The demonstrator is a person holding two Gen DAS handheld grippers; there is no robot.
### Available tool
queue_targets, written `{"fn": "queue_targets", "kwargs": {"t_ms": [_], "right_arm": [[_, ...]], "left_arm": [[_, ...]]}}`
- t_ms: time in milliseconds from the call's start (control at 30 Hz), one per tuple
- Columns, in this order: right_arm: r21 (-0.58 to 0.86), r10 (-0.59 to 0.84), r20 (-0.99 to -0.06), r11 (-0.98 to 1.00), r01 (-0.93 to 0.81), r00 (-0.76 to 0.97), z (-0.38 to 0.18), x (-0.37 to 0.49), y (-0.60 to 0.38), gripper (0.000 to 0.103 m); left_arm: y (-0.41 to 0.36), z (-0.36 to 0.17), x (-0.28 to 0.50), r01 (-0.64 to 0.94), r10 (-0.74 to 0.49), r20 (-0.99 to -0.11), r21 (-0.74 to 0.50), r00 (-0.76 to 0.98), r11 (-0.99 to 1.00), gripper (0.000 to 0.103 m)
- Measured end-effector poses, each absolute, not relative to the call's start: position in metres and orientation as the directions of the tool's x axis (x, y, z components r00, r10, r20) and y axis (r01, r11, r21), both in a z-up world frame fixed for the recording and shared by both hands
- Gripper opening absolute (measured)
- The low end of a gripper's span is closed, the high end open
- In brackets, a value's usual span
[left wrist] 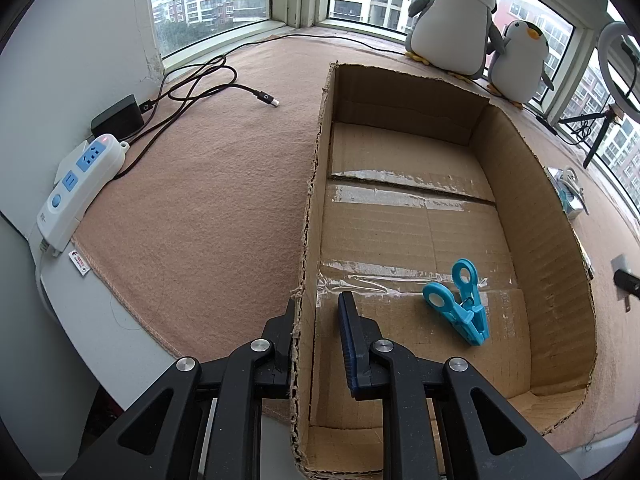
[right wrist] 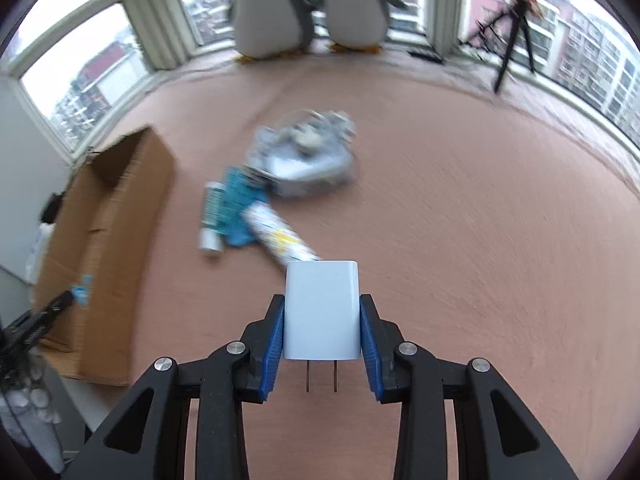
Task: Organize rigid objects
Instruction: 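Carry the white charger into the box and release it beside the clothespin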
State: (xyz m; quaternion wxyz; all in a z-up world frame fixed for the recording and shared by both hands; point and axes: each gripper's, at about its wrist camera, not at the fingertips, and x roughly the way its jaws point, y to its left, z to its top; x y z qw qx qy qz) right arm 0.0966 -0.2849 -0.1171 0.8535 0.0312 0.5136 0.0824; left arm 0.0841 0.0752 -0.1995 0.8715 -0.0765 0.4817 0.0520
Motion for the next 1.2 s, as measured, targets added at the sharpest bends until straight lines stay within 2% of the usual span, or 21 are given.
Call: {"fn": "queue_targets", "kwargs": {"t_ms": [233, 433, 1200], "right_arm": [[0.163, 0.289, -0.824, 0.945, -0.285, 0.488, -0.082, 0.091, -0.217, 0.032], [0.152, 0.347, -0.814, 0.902, -0.405, 0.467, -0.077, 0.089, -0.162, 0.032], [0.101, 0.33, -0.855, 0.863, -0.494, 0.401, -0.111, 0.096, -0.1, 0.032]], "left_arm": [[0.075, -0.2, 0.084, -0.164, 0.016, -0.848, -0.085, 0.53, 0.983, 0.018], [0.075, -0.2, 0.084, -0.165, 0.015, -0.848, -0.086, 0.53, 0.983, 0.018], [0.077, -0.199, 0.084, -0.163, 0.008, -0.848, -0.092, 0.53, 0.982, 0.018]]}}
